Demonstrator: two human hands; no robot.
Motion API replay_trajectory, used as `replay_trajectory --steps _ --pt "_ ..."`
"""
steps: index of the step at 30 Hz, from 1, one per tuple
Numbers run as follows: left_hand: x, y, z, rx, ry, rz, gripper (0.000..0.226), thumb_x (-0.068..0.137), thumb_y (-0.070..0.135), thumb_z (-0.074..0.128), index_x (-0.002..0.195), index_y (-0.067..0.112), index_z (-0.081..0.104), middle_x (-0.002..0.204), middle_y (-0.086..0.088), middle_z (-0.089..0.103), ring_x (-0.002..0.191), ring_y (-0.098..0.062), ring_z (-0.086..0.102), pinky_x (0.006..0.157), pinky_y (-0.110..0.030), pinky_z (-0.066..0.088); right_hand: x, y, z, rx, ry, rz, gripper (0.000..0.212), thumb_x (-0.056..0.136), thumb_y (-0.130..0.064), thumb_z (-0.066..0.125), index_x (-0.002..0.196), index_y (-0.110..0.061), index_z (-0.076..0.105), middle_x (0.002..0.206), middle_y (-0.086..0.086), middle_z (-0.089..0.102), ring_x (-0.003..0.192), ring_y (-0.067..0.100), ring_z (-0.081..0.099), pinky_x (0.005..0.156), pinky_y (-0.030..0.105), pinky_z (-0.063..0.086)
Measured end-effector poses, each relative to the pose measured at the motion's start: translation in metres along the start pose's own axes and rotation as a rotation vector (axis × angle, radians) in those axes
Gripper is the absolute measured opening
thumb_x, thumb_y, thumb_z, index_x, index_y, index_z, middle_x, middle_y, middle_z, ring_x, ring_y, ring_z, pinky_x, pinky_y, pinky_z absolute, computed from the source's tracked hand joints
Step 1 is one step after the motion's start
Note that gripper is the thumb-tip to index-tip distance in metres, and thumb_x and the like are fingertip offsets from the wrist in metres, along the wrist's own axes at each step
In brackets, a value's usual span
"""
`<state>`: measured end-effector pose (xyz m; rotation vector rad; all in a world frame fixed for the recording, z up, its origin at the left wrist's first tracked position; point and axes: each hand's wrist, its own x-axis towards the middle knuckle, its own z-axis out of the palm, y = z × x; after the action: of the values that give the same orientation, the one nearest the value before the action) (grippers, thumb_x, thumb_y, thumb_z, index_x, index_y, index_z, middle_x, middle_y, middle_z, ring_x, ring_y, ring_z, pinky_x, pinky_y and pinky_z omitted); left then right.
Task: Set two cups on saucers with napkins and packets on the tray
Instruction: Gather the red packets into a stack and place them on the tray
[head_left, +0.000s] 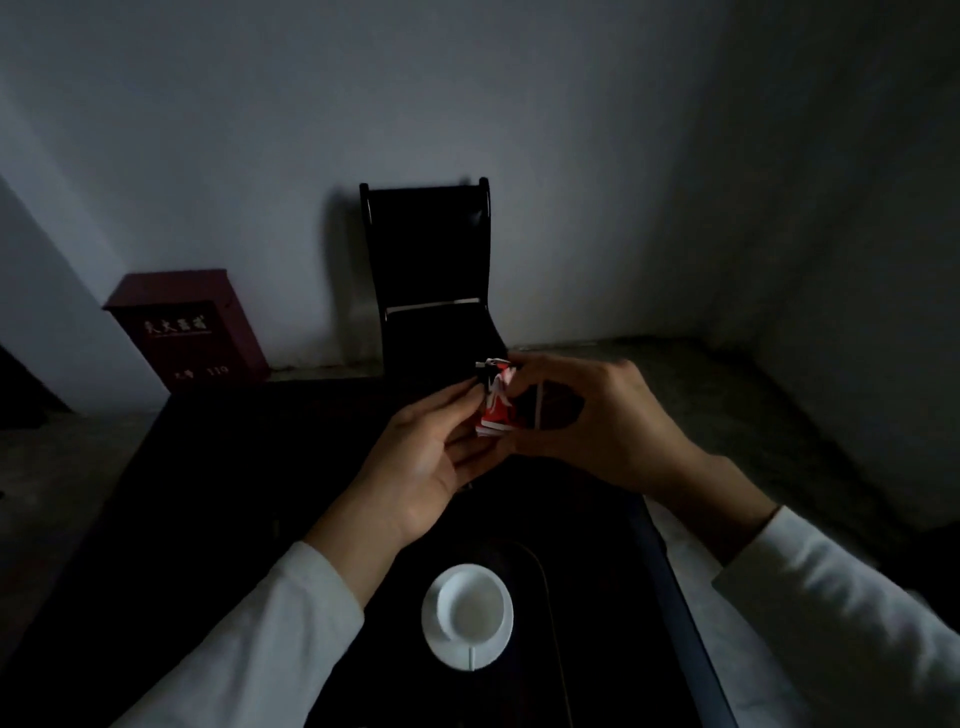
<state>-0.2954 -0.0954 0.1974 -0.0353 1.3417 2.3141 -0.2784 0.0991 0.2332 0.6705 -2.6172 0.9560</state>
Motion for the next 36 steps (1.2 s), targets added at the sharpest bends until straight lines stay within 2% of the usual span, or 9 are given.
replay_trajectory --steps 5,9,15,18,23,25,27,31,36 --pt "-0.068 0.0 -0.022 -0.128 -0.142 -0.022 0.03 0.08 0.03 0.079 0.106 0.016 0.074 0.094 -0.007 0.072 0.078 -0.015 0.07 0.07 -0.027 0.058 -0.026 -0.067 0.005 0.076 0.042 0.001 0.051 0.066 -0.044 0.091 0.107 -0.022 0.07 0.126 -0.011 0.071 0.106 -0.003 0.069 0.088 0.021 0.058" --pt "-0.12 -0.022 -0.04 -0.184 -0.215 -0.114 0.062 0.079 0.043 0.081 0.127 0.006 0.064 0.108 -0.014 0.062 0.093 -0.021 0.062 0.08 -0.034 0.057 -0.054 -0.111 0.019 0.118 -0.069 0.057 0.055 0.068 -0.052 0.083 0.113 -0.025 0.065 0.122 -0.024 0.065 0.105 -0.007 0.067 0.083 0.009 0.054" --pt "-0.176 -0.052 -0.058 -0.236 -0.234 -0.139 0.045 0.088 0.04 0.072 0.123 0.013 0.069 0.113 -0.011 0.073 0.096 -0.02 0.072 0.081 -0.035 0.058 -0.096 -0.146 0.045 0.167 -0.177 0.075 0.053 0.07 -0.032 0.09 0.114 -0.02 0.065 0.127 -0.016 0.066 0.111 -0.006 0.065 0.089 0.008 0.05" --pt "-0.191 -0.069 -0.064 -0.236 -0.199 -0.154 0.053 0.093 0.041 0.065 0.136 0.011 0.058 0.132 -0.017 0.066 0.107 -0.025 0.069 0.088 -0.04 0.056 -0.112 -0.152 0.053 0.16 -0.204 0.086 0.05 0.07 -0.031 0.09 0.112 -0.021 0.065 0.125 -0.012 0.069 0.111 -0.007 0.064 0.09 0.008 0.05" --pt "-0.203 -0.106 -0.073 -0.283 -0.154 -0.235 0.049 0.092 0.044 0.065 0.134 0.019 0.062 0.132 -0.013 0.067 0.11 -0.026 0.07 0.085 -0.039 0.057 -0.137 -0.145 0.071 0.216 -0.3 0.151 0.044 0.07 -0.031 0.09 0.107 -0.022 0.068 0.116 -0.018 0.069 0.107 -0.007 0.065 0.086 0.008 0.049" --pt "-0.205 -0.125 -0.076 -0.329 -0.144 -0.249 0.047 0.092 0.043 0.066 0.133 0.02 0.063 0.132 -0.012 0.068 0.111 -0.026 0.07 0.085 -0.04 0.056 -0.147 -0.137 0.077 0.233 -0.341 0.183 0.043 0.069 -0.038 0.088 0.105 -0.024 0.068 0.113 -0.012 0.072 0.104 -0.005 0.067 0.084 0.008 0.051" --pt "-0.209 -0.144 -0.076 -0.366 -0.124 -0.254 0.046 0.089 0.041 0.071 0.13 0.021 0.066 0.131 -0.011 0.068 0.11 -0.026 0.071 0.086 -0.042 0.056 -0.16 -0.127 0.083 0.242 -0.383 0.22 0.047 0.068 -0.041 0.088 0.107 -0.025 0.068 0.11 -0.009 0.073 0.1 -0.001 0.069 0.084 0.016 0.056" --pt "-0.216 -0.184 -0.072 -0.404 0.007 -0.338 0.052 0.078 0.04 0.082 0.125 0.02 0.07 0.129 -0.013 0.07 0.108 -0.03 0.072 0.084 -0.046 0.057 -0.191 -0.102 0.099 0.236 -0.466 0.249 0.056 0.067 -0.042 0.088 0.113 -0.021 0.064 0.108 -0.006 0.072 0.098 0.008 0.071 0.083 0.031 0.059" --pt "-0.208 -0.219 -0.068 -0.28 0.26 -0.438 0.032 0.093 0.038 0.062 0.115 0.018 0.074 0.118 -0.012 0.075 0.103 -0.026 0.073 0.082 -0.043 0.058 -0.221 -0.065 0.126 0.156 -0.486 0.302 0.053 0.066 -0.033 0.089 0.109 -0.017 0.062 0.103 -0.003 0.07 0.09 0.013 0.069 0.079 0.035 0.058"
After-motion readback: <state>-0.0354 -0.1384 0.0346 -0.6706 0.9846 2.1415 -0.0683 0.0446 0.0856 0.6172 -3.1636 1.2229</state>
